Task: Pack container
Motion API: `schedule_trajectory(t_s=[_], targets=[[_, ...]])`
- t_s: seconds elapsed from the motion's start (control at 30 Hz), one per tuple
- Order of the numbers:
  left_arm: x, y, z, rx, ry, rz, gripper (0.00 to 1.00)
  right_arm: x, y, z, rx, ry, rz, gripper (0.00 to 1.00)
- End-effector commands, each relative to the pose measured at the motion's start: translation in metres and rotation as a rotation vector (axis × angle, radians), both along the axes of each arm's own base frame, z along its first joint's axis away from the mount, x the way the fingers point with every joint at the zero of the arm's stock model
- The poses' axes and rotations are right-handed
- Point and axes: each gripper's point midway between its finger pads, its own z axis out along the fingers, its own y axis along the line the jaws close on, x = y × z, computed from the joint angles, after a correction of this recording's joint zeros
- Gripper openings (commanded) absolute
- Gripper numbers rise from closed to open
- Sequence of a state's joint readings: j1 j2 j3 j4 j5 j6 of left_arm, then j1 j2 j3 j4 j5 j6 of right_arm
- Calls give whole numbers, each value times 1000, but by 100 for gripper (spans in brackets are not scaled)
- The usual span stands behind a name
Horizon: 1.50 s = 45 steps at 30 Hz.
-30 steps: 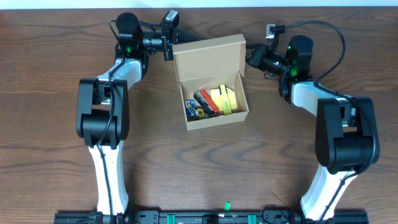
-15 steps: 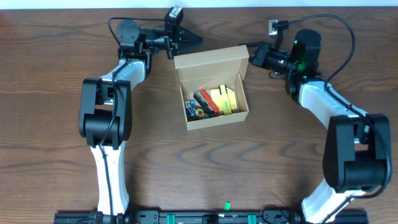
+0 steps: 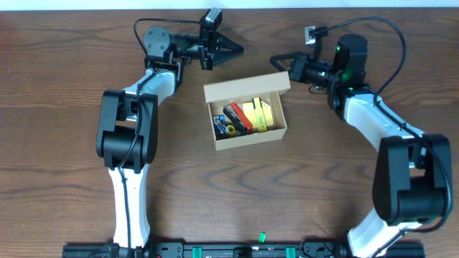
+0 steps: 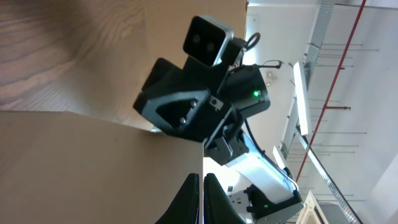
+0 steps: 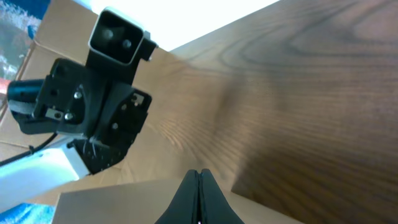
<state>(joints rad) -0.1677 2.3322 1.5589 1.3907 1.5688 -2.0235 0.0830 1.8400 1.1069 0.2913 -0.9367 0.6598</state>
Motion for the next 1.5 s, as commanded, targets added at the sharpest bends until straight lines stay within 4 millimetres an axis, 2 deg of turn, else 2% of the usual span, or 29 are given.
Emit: schedule_trajectory(t_s=[0.0, 0.3, 0.57, 0.7, 1.0, 1.1, 1.37, 1.47], targets=[[0, 1, 3, 9, 32, -10, 5, -12, 6, 32, -28, -109, 50, 1], [-1, 1, 3, 7, 18, -11, 6, -35, 11, 35, -65, -81, 99, 1], [0, 3, 4, 4, -4, -5, 6, -60, 34, 27, -70, -30, 194, 1], [0, 3, 4, 4, -8, -4, 5, -71, 42, 31, -90, -45, 227, 1], [2, 3, 7, 6, 12, -5, 5, -88, 37, 32, -245, -66, 180, 1], [9, 2, 17, 10, 34, -5, 6, -88, 37, 33, -246, -66, 178, 1], [21, -6, 78, -4, -50, -16, 12, -88, 37, 33, -246, -67, 178, 1], [23, -7, 87, -3, -47, -18, 13, -88, 37, 33, -246, -66, 178, 1]])
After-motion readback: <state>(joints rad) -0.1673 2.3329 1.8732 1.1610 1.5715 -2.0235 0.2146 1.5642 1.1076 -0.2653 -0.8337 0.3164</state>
